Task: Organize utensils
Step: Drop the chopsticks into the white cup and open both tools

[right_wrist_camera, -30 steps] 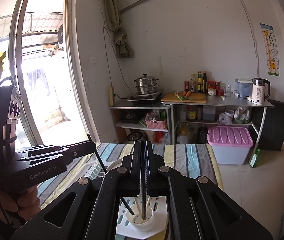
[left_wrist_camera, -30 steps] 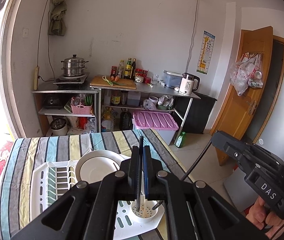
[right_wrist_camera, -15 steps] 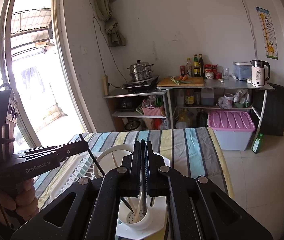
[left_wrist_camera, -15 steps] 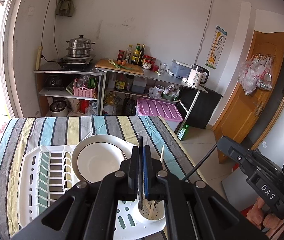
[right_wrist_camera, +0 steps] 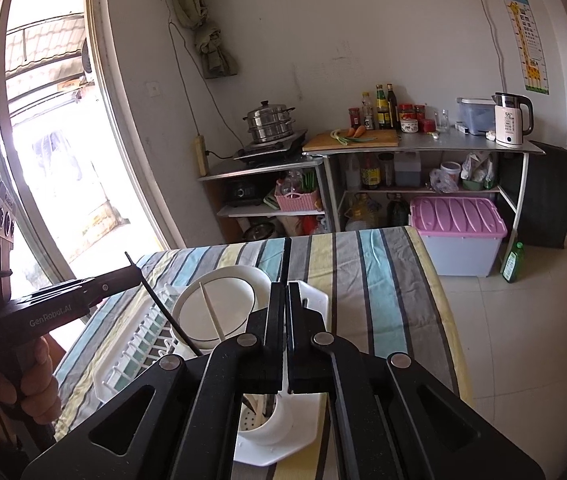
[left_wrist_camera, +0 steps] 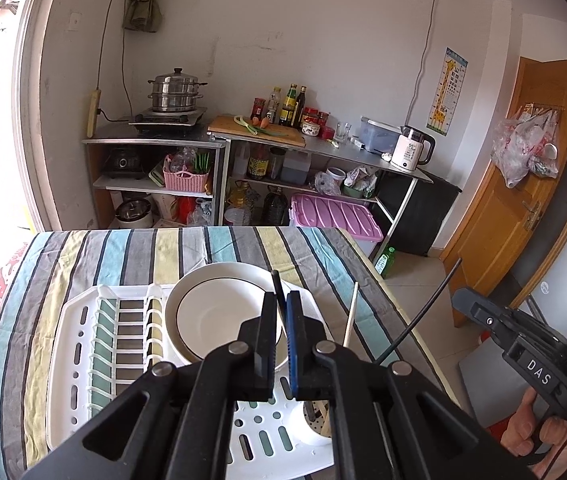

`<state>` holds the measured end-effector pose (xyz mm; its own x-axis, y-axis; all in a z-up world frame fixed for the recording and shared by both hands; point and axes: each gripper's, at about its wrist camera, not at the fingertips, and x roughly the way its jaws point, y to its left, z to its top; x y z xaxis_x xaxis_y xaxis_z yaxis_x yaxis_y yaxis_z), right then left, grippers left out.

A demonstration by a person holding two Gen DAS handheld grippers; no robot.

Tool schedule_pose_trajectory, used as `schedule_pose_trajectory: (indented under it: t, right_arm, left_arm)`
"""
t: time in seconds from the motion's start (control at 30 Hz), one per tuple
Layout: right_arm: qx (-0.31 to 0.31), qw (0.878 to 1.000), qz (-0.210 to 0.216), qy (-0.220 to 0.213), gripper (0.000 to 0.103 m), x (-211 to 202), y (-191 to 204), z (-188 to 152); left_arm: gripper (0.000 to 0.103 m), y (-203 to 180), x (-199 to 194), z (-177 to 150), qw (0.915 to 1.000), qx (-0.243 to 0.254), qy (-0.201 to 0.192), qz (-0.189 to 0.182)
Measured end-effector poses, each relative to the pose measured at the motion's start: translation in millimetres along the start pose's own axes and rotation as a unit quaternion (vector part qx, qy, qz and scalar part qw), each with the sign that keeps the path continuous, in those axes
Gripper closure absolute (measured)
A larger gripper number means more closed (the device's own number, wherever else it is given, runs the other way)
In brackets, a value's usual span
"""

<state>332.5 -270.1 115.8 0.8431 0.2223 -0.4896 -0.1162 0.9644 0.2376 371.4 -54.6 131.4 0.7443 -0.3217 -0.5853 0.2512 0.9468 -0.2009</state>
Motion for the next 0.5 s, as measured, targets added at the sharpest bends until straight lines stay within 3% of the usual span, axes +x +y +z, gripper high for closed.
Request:
schedule_pose_trajectory:
  t: [0.13, 0.5]
  right_arm:
    - [-0.005, 1.000, 0.000, -0.002, 0.091, -8, 0, -5]
    - [-0.012, 1.000, 0.005, -0.017, 0.089, -54, 8, -35]
  left_arm:
    - [0.081, 0, -2, -8, 1.0000, 0.007, 0.004, 0.004]
    - [0.080, 8, -37, -49, 0.9998, 0.007, -0.011, 0.016]
